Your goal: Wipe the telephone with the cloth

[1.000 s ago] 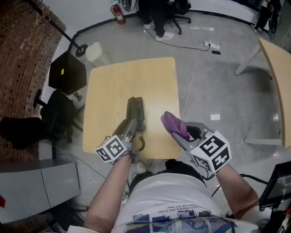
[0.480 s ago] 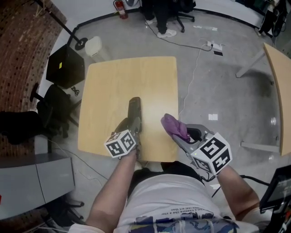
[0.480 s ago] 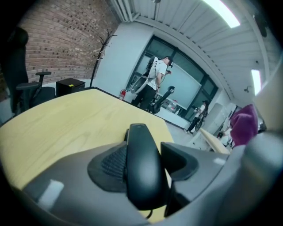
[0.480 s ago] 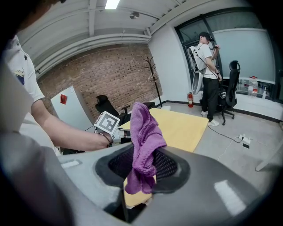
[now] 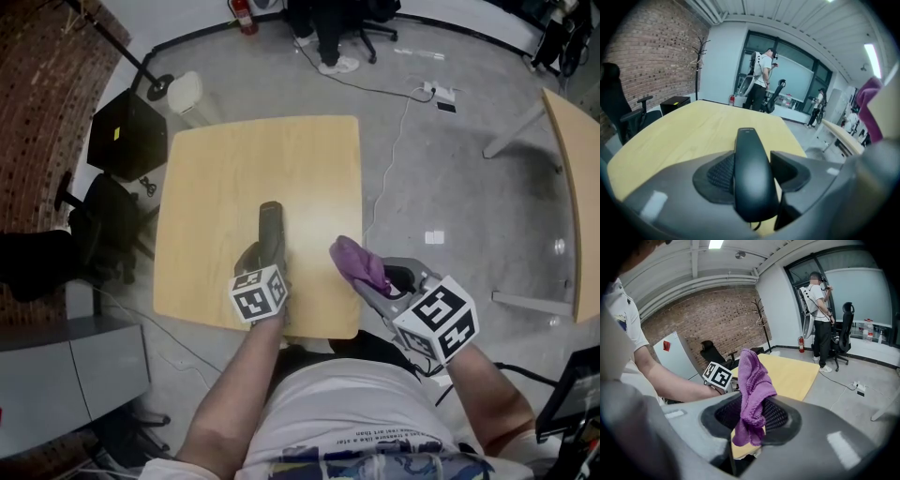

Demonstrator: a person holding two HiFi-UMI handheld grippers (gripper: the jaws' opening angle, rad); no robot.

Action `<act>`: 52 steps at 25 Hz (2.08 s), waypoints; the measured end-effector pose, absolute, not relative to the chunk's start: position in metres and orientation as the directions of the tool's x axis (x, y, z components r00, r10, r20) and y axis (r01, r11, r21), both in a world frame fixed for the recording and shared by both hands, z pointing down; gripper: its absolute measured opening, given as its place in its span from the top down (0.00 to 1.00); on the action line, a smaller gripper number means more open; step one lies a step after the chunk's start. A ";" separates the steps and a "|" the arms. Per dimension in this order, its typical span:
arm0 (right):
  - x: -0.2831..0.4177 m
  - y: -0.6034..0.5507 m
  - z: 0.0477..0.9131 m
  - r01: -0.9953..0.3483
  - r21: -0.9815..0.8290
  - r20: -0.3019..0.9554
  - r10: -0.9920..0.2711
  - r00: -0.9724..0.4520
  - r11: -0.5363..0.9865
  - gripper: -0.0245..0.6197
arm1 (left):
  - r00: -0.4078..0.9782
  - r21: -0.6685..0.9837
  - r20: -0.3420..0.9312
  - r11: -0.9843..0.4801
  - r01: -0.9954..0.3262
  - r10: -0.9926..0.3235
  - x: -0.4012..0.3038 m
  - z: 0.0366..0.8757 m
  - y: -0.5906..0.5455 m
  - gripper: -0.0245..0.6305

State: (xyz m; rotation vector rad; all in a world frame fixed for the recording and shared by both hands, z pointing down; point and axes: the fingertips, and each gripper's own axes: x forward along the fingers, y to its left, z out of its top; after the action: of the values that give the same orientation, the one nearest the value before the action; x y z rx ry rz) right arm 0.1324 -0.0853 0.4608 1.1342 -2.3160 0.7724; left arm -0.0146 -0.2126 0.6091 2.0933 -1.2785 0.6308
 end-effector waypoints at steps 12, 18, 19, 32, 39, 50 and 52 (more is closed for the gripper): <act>0.127 -0.092 0.465 -0.806 -0.294 0.603 -0.555 -0.573 0.513 0.79 | 0.368 0.095 0.723 -0.444 -0.891 -0.585 -0.013 0.624 -0.210 0.56; 0.122 -0.095 0.465 -0.798 -0.297 0.596 -0.551 -0.584 0.524 0.79 | 0.374 0.090 0.735 -0.465 -0.881 -0.566 -0.014 0.627 -0.209 0.48; 0.121 -0.095 0.464 -0.798 -0.296 0.596 -0.551 -0.584 0.525 0.79 | 0.378 0.093 0.734 -0.468 -0.879 -0.564 -0.015 0.626 -0.209 0.47; 0.106 -0.090 0.463 -0.779 -0.271 0.576 -0.553 -0.602 0.566 0.79 | 0.469 0.126 0.632 -0.516 -0.847 -0.617 -0.031 0.569 -0.172 0.37; 0.088 -0.080 0.462 -0.780 -0.205 0.578 -0.570 -0.584 0.591 0.79 | 0.560 0.217 0.522 -0.535 -0.816 -0.643 -0.071 0.506 -0.129 0.39; 0.019 0.002 0.429 -0.815 -0.151 0.560 -0.631 -0.537 0.560 0.79 | 0.766 0.292 0.332 -0.712 -0.639 -0.551 -0.134 0.437 -0.011 0.56; -0.001 0.024 0.424 -0.819 -0.149 0.559 -0.636 -0.532 0.554 0.79 | 0.778 0.290 0.315 -0.725 -0.624 -0.543 -0.153 0.430 0.010 0.60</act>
State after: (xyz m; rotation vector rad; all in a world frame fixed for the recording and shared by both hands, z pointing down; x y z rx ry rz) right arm -0.0005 0.0242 0.4244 1.1774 -2.3467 0.5547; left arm -0.1528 0.0100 0.4296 2.5892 -0.8873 0.2935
